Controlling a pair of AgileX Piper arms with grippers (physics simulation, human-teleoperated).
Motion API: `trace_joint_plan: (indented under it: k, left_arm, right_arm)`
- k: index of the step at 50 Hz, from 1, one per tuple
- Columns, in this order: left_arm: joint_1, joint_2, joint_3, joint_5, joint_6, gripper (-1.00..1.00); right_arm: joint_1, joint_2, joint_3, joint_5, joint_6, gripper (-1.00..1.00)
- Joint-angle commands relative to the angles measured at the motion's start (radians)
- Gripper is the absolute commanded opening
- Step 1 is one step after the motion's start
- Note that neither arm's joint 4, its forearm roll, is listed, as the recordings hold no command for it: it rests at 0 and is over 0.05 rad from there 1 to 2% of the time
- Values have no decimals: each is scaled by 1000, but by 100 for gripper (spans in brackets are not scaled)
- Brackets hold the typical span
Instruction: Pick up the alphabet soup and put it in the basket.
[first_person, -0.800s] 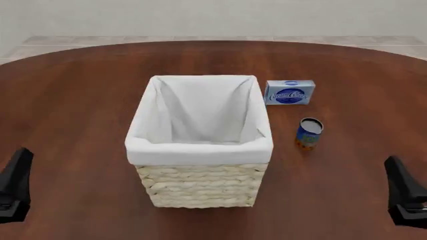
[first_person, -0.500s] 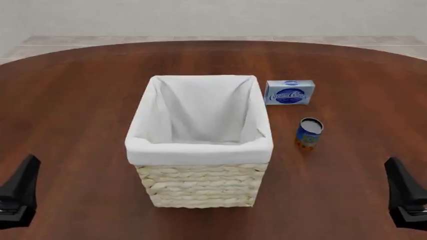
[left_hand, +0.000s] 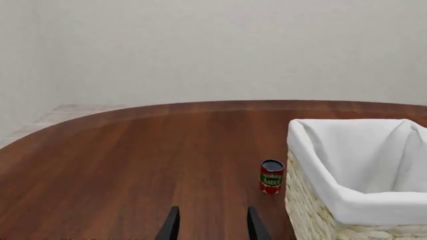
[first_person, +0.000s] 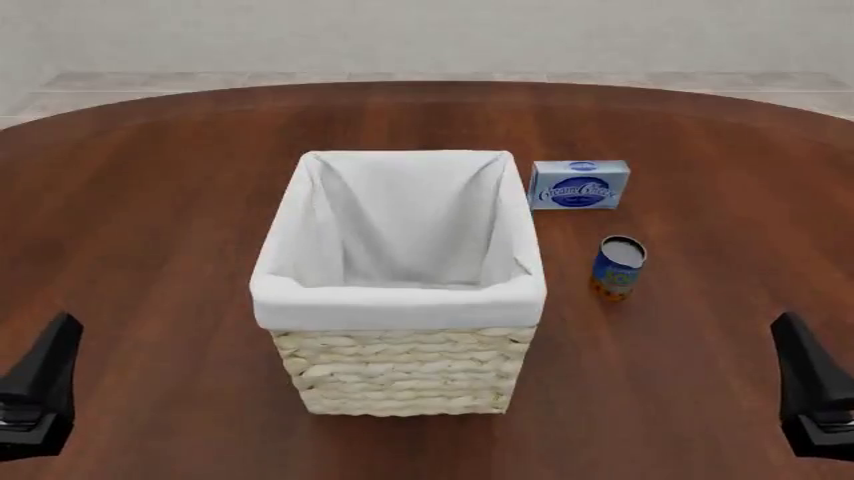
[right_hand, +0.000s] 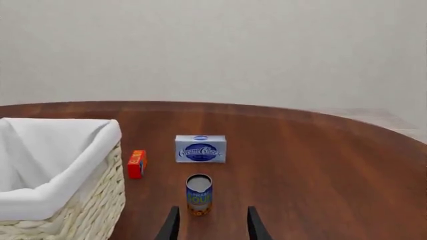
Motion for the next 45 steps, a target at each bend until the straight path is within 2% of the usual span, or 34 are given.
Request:
trace_joint_plan:
  k: [1, 30, 33, 45]
  left_arm:
    - [2, -1, 0, 0, -2, 100]
    - [13, -3, 1, -8, -10, 100]
    - [15, -3, 1, -10, -12, 100]
    - [21, -3, 1, -11, -20, 100]
  right_arm:
    - [11, -1, -7, -7, -17, 100]
    - [68, -2, -13, -26, -69, 100]
    - [74, -2, -6, -38, -90, 100]
    - [75, -2, -5, -42, -85, 100]
